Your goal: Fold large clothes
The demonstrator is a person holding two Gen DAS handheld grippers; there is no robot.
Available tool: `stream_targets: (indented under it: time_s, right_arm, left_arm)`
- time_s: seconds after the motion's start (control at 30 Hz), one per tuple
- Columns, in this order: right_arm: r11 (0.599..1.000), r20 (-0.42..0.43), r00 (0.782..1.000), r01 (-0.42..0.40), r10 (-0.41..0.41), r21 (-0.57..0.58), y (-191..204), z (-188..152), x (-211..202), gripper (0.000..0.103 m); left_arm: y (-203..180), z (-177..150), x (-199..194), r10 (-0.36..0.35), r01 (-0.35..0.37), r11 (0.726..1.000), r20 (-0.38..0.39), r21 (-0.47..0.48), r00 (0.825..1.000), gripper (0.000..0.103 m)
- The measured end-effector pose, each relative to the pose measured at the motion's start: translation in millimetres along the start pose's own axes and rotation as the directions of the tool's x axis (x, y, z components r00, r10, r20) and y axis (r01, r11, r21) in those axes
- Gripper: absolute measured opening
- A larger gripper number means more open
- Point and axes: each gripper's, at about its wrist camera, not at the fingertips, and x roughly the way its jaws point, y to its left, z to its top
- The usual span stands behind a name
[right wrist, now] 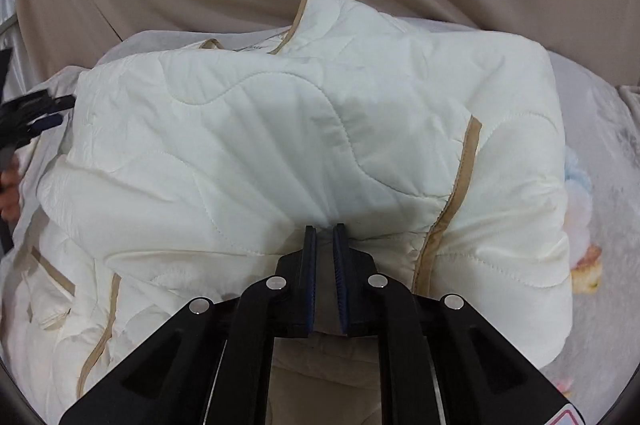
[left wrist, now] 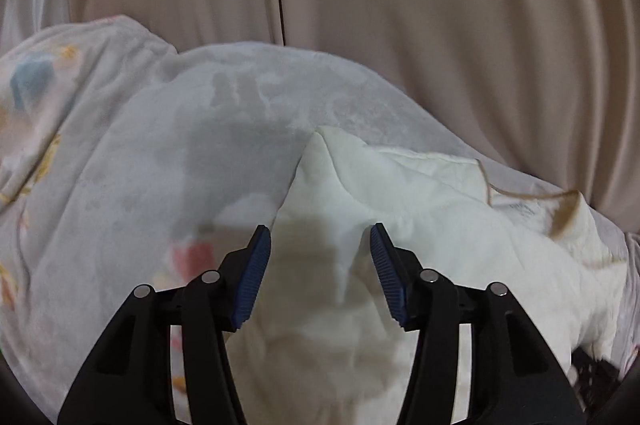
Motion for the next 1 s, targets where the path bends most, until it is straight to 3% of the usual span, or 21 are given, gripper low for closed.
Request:
stream_targets:
  time_s: [0.13, 0.27, 0.33, 0.37, 0.4, 0.5, 0.53, 0.57, 0.7, 0.77, 0.87, 1.0]
  right_arm:
    - [0.999, 0.07, 0.997, -0.039, 0.039, 0.011, 6, 10, -26, 0.012]
    - [0.997, 0.142, 0.989, -0.041, 0.032, 0.063, -8, 29, -37, 0.013]
    - [0.992, 0.098, 0.995, -0.027, 0.015, 0.122, -22, 35, -16, 0.01]
    - [0.988, 0.04, 0.999, -0.004, -0.002, 0.156, -31, 34, 5, 0.0]
    - [0.983, 0.015, 0.999, -0.035, 0.032, 0.182, -40, 29, 19, 0.0]
    - [0.968, 0.027, 0.997, -0.079, 0.075, 0.239, -47, 20, 10, 0.0]
    - [0.966, 0.027, 0.997, -0.076, 0.072, 0.245, -47, 21, 3, 0.001]
    - [0.966, 0.036, 0.997, -0.075, 0.068, 0.247, -46, 18, -12, 0.01]
    - [0.979, 0.083, 0.995, -0.078, 0.064, 0.187, -52, -5, -77, 0.023]
    - [0.985, 0.108, 0.993, -0.07, 0.053, 0.157, -61, -26, -108, 0.043]
    - [0.986, 0.105, 0.994, -0.06, 0.044, 0.158, -75, -51, -130, 0.045]
    - [0.969, 0.055, 0.991, -0.128, 0.119, 0.213, -81, -53, -111, 0.047]
  left_arm:
    - [8, 16, 45, 0.029, -0.032, 0.998, -0.064, -0.049, 0.998, 0.052]
    - [20, 11, 68, 0.027, -0.035, 0.994, -0.077, -0.105, 0.997, 0.063]
    - [20, 6, 70, 0.053, -0.057, 0.995, -0.057, -0.078, 0.997, 0.07]
    - [19, 4, 70, 0.071, -0.074, 0.996, -0.048, -0.058, 0.996, 0.077]
    - [18, 3, 71, 0.092, -0.094, 0.995, -0.039, -0.045, 0.995, 0.081]
    - [23, 2, 69, 0.096, -0.099, 0.993, -0.048, -0.069, 0.994, 0.084]
    - [24, 2, 62, 0.103, -0.106, 0.992, -0.041, -0.072, 0.994, 0.083]
    - [25, 3, 55, 0.102, -0.104, 0.992, -0.032, -0.069, 0.994, 0.08]
    - [34, -10, -14, -0.007, 0.006, 1.0, 0.022, 0.008, 1.0, 0.079]
    - [46, -24, -46, -0.046, 0.045, 0.998, 0.027, 0.032, 0.999, 0.083]
    - [61, -42, -73, -0.097, 0.097, 0.995, -0.012, 0.024, 0.995, 0.083]
    - [66, -82, -73, -0.158, 0.162, 0.987, -0.16, 0.015, 0.974, 0.082]
